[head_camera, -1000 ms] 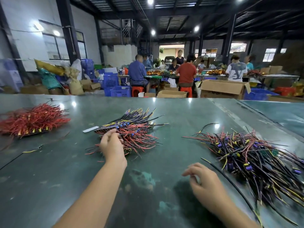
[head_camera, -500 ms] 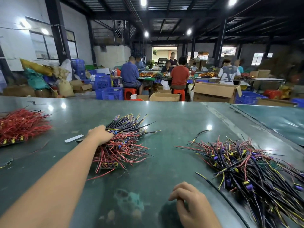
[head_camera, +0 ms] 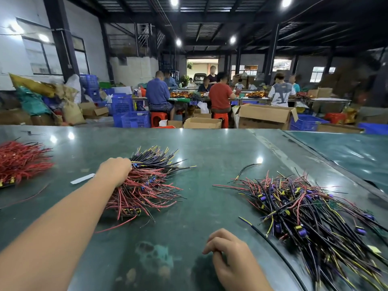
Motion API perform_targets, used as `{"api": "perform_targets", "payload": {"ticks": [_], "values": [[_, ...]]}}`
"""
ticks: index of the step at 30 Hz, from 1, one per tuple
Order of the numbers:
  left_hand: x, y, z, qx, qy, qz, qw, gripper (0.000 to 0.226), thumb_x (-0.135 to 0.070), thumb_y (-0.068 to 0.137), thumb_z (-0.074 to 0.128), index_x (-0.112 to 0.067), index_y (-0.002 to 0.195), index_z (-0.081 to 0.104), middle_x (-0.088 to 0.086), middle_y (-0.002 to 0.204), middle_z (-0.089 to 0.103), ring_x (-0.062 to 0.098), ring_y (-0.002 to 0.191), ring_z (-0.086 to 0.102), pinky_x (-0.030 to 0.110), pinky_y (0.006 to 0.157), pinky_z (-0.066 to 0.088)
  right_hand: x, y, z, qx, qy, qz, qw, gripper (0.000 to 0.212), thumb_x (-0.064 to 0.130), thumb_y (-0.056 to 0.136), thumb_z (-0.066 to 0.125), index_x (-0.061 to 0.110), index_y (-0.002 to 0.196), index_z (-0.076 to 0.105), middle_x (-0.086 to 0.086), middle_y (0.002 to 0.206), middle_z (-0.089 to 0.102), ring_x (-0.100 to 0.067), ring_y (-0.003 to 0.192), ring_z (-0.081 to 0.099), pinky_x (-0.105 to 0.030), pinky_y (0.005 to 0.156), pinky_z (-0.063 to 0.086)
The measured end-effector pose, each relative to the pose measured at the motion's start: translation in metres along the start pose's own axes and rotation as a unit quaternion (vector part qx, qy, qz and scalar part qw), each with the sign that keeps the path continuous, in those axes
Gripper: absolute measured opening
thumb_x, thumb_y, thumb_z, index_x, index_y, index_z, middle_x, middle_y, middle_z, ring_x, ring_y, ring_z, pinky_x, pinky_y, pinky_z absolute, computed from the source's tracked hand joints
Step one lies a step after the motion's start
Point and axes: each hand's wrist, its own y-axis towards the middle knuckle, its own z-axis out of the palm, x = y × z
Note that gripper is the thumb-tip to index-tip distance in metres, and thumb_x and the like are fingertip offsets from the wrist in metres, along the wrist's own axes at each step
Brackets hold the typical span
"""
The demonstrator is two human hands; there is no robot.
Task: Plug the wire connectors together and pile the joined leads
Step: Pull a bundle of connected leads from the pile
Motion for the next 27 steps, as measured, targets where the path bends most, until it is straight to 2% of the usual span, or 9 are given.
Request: {"api": "perform_targets", "payload": {"ticks": [4,8,10,12,14,15,17,23,27], "values": [[0.011,0.002,-0.017,-0.05,0.024,0.017,0.998,0.031,-0.031,0.102,0.035,-0.008,0.113,0.054,0.016,0.117,0.064,0.036,0.108,0.06,0.039,0.083,0.047,0.002,-0.001,0.0,-0.005,0.003,0.002,1.0,0.029,0.009,0.072,0.041,0.023,0.076,0.066,0.024,0.087,0.054,0.011,0.077,0.048,-0.007,0.069,0.035],[0.017,-0.001,-0.03,-0.108,0.048,0.052,0.992,0.032,-0.037,0.101,0.037,-0.009,0.109,0.051,0.016,0.11,0.067,0.036,0.102,0.063,0.038,0.075,0.048,0.003,-0.003,-0.002,0.004,-0.004,-0.005,1.0,0.029,0.006,0.075,0.043,0.023,0.076,0.067,0.025,0.09,0.053,0.009,0.082,0.049,-0.019,0.076,0.044],[0.014,-0.006,-0.032,-0.093,0.06,0.074,0.991,0.036,-0.043,0.097,0.044,-0.01,0.111,0.048,0.014,0.108,0.067,0.035,0.101,0.063,0.038,0.073,0.049,0.004,-0.003,-0.003,0.008,-0.005,-0.006,1.0,0.03,0.003,0.077,0.045,0.022,0.077,0.067,0.024,0.091,0.053,0.011,0.083,0.048,-0.022,0.077,0.045],[0.009,-0.009,-0.033,-0.036,0.076,0.077,0.994,0.043,-0.047,0.089,0.057,-0.012,0.113,0.048,0.011,0.111,0.065,0.032,0.105,0.061,0.036,0.075,0.048,0.004,-0.003,-0.003,0.009,-0.006,-0.007,1.0,0.03,0.002,0.077,0.046,0.022,0.077,0.068,0.023,0.091,0.053,0.009,0.081,0.048,-0.023,0.077,0.045],[0.003,-0.011,-0.036,0.005,0.097,0.061,0.993,0.037,-0.034,0.087,0.064,-0.013,0.115,0.052,0.009,0.116,0.062,0.029,0.11,0.059,0.035,0.079,0.048,0.004,-0.003,-0.003,0.012,-0.006,-0.006,1.0,0.029,0.002,0.078,0.046,0.021,0.077,0.068,0.022,0.091,0.053,0.008,0.08,0.048,-0.019,0.074,0.044],[0.001,-0.011,-0.038,0.008,0.105,0.051,0.993,0.029,-0.023,0.089,0.06,-0.014,0.116,0.054,0.008,0.119,0.062,0.028,0.112,0.058,0.035,0.082,0.049,0.003,-0.002,-0.003,0.012,-0.005,-0.006,1.0,0.029,0.001,0.078,0.046,0.02,0.077,0.068,0.022,0.091,0.053,0.009,0.079,0.047,-0.017,0.073,0.042],[-0.002,-0.012,-0.044,-0.005,0.119,0.031,0.992,0.029,-0.006,0.09,0.049,-0.015,0.116,0.056,0.007,0.12,0.061,0.028,0.113,0.058,0.036,0.084,0.049,0.003,-0.002,-0.002,0.013,-0.003,-0.002,1.0,0.029,0.0,0.078,0.047,0.019,0.076,0.068,0.023,0.09,0.054,0.007,0.077,0.049,-0.016,0.07,0.04],[-0.006,-0.017,-0.076,-0.075,0.142,0.036,0.986,0.027,-0.001,0.089,0.046,-0.013,0.111,0.056,0.006,0.115,0.064,0.029,0.108,0.061,0.034,0.076,0.048,0.002,-0.002,-0.003,0.006,0.012,-0.008,1.0,0.029,-0.004,0.077,0.048,0.018,0.074,0.068,0.019,0.09,0.057,0.006,0.077,0.051,-0.013,0.069,0.039],[0.001,-0.027,-0.109,-0.146,0.106,0.048,0.982,0.016,-0.004,0.09,0.048,-0.01,0.103,0.054,0.011,0.106,0.065,0.034,0.099,0.062,0.035,0.063,0.04,0.002,-0.003,-0.003,-0.008,0.017,-0.012,1.0,0.03,-0.005,0.075,0.049,0.018,0.073,0.068,0.017,0.088,0.058,0.005,0.072,0.051,-0.014,0.067,0.039]]}}
